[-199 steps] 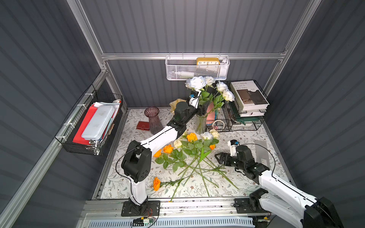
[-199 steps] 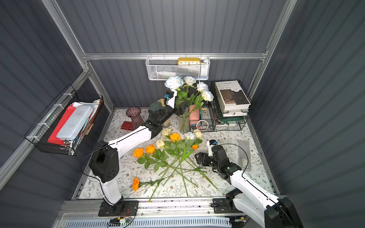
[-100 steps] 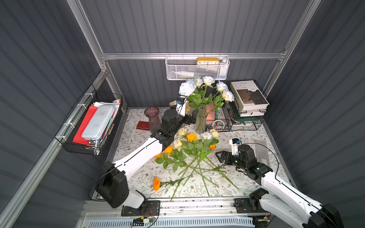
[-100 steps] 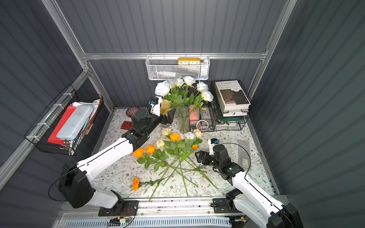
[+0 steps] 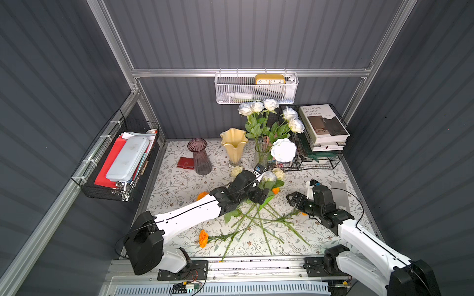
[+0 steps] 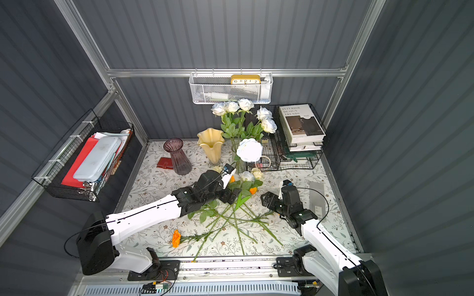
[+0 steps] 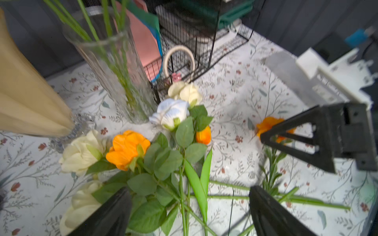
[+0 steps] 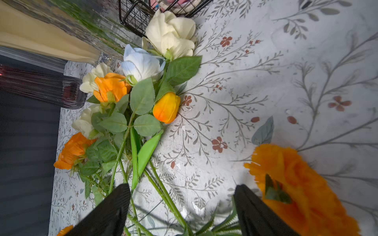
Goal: Arrange the flowers in different vases according to their colors
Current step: Insert the flower into the vase, then adjust the flower at the center of the board.
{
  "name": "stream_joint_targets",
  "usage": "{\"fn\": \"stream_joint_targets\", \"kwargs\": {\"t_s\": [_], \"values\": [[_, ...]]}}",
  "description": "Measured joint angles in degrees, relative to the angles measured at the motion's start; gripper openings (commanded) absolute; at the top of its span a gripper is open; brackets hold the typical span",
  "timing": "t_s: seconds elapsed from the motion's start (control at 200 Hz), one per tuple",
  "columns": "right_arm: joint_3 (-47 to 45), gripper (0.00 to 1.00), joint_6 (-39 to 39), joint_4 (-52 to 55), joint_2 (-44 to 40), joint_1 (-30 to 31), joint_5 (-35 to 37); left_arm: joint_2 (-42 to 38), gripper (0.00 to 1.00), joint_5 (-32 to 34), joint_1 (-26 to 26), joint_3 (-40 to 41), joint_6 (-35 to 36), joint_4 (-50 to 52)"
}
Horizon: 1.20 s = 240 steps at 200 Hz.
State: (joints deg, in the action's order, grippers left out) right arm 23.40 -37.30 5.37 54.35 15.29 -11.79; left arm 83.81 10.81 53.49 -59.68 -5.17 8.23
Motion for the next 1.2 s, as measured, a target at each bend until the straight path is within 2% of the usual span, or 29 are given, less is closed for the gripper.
{"fn": "stream_joint_targets", "kwargs": {"t_s": [0.395, 0.755, 0.996, 1.201], "values": [[-3.0, 0.85, -0.4, 0.0, -2.1, -0.6, -1.1, 14.1, 0.74, -0.7, 0.0, -2.7, -1.4, 8.7], [-3.4, 0.85, -0.3, -0.2, -2.3, -0.8, -1.3, 20.3, 0.7, 0.9, 0.0, -7.0, -1.9, 9.0], [-4.5, 0.85, -0.2, -0.7, -2.3, -0.8, -1.3, 23.1, 0.51, 1.3, 0.0, -7.4, -2.1, 8.6], [-4.8, 0.85, -0.2, -1.1, -2.3, -0.8, -1.3, 23.2, 0.4, 1.6, -0.5, -7.4, -2.2, 8.5]]}}
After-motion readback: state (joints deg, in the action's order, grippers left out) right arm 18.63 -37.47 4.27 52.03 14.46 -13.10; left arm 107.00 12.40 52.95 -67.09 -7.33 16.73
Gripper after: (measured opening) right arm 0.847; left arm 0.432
